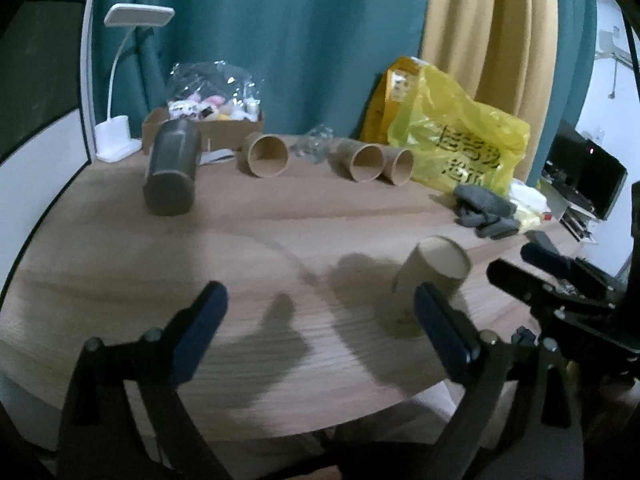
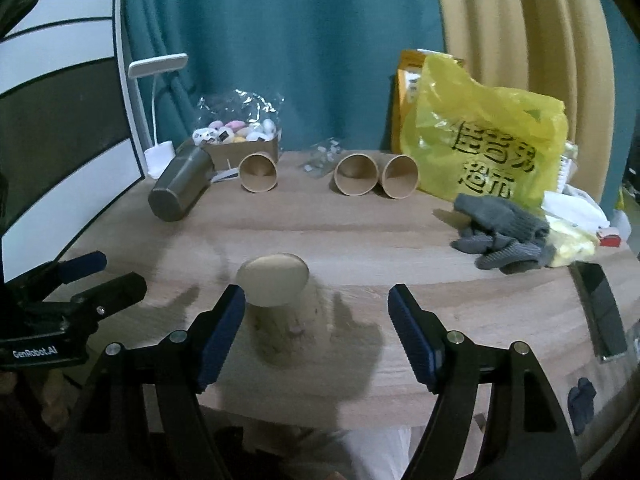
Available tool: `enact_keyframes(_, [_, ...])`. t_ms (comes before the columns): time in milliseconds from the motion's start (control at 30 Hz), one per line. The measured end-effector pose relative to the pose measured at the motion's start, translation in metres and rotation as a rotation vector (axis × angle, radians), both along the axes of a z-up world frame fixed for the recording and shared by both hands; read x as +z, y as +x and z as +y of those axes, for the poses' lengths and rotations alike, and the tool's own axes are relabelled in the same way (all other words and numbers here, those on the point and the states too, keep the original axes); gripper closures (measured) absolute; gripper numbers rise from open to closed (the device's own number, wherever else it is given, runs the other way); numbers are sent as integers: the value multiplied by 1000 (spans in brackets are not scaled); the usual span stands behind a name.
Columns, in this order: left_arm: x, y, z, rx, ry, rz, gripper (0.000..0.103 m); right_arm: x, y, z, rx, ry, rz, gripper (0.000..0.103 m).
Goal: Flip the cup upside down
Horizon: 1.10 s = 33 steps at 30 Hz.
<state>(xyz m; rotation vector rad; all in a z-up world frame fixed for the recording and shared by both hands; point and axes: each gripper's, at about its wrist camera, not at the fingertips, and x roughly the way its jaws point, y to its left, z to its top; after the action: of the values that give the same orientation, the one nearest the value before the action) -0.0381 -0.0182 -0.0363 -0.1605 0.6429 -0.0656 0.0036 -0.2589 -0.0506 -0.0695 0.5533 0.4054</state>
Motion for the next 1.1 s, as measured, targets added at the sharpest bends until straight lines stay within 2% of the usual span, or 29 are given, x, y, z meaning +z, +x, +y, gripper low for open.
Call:
enact_keyframes(467, [19, -23, -8, 38, 14, -40, 7, 8, -23, -17, 5, 24, -17, 26])
enact_keyframes(1100, [24, -26, -9, 29, 20, -55, 7, 9, -26, -12, 11, 31, -19, 26])
